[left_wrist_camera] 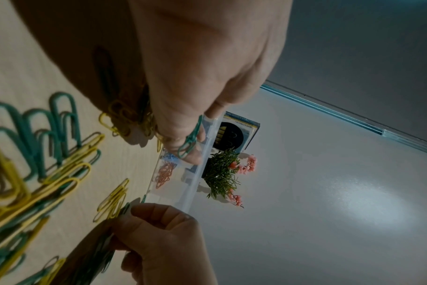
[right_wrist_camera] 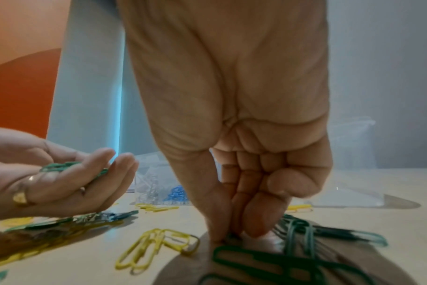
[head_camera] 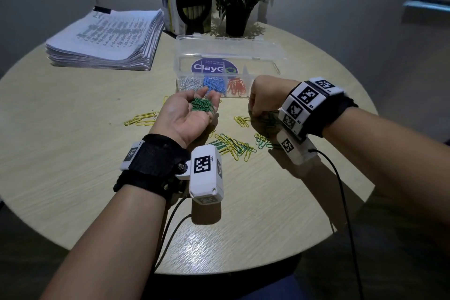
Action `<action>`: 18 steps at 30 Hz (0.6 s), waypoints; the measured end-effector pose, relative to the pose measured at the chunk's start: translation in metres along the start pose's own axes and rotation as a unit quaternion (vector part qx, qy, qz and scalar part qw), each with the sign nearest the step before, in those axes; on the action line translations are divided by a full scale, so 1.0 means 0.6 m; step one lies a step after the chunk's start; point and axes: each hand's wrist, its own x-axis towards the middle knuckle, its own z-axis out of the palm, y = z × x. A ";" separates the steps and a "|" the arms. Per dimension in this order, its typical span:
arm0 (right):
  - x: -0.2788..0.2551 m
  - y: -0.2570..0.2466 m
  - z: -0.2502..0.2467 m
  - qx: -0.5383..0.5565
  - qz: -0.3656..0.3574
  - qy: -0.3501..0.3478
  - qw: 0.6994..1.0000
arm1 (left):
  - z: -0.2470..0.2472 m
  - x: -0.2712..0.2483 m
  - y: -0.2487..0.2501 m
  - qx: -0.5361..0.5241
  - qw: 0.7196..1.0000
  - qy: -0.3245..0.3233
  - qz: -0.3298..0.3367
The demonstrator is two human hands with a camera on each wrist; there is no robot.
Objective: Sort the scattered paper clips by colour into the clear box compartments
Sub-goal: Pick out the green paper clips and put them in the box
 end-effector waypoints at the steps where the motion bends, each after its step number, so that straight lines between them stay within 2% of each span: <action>1: 0.000 0.001 0.000 0.010 0.005 -0.004 1.000 | 0.000 0.000 0.000 0.002 1.000 0.000 0.000; 9: 0.000 0.007 0.005 0.030 0.016 -0.006 0.999 | 0.005 -0.002 -0.010 0.019 1.000 -0.013 -0.002; 15: -0.001 0.045 -0.020 0.044 0.073 0.037 0.996 | 0.005 0.000 -0.014 0.021 1.000 -0.020 -0.008; 18: -0.006 0.050 -0.023 0.014 0.089 0.028 0.996 | 0.006 -0.001 -0.016 0.023 0.999 -0.024 -0.009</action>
